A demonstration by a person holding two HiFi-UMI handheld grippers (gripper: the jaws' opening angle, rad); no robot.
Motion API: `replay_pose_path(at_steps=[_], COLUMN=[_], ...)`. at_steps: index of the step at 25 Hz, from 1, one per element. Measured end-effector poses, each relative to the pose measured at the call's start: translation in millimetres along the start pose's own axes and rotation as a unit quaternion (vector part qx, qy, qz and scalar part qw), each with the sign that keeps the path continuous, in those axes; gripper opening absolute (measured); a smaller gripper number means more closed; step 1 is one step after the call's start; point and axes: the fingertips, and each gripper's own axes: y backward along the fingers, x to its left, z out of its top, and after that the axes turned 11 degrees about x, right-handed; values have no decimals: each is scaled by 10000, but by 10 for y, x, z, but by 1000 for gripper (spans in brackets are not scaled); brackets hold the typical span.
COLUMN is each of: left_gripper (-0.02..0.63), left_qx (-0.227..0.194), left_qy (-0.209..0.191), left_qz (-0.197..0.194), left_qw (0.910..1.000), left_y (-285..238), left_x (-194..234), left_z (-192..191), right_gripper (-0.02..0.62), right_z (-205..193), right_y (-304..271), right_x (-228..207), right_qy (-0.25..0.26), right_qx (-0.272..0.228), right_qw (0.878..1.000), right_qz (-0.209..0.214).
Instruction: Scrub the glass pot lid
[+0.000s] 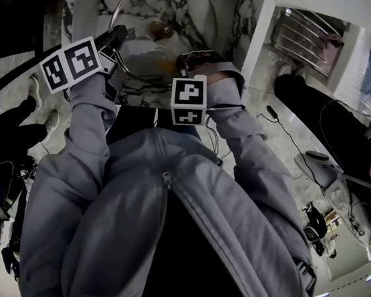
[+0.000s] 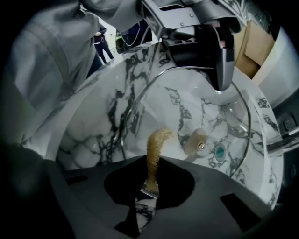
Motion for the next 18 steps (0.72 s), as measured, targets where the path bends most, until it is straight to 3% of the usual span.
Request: replay_pose_path(at_steps=[3,7,13,18], left_gripper=[39,44,46,46], left_qx=[25,77,34,13], left_qy=[43,332,415,400], left_qz=[-68,-245,-188,-134], left_qw=[10000,9991,9990,9991], left_y=[18,76,213,241], left_x=[-30,-32,13,16], left_z=[-18,-75,-131,-112], right_gripper=[49,49,49,49], right_z=[0,-52,-406,-717], right_y=[62,238,437,455], right_x=[125,-50,-715,-1308], right_qy=[256,-190,-1106,-1700], right_qx=[-74,-428,-456,-154], right_qw=[9991,9982,9920,9779], right_qz=[333,370,-391,-1209])
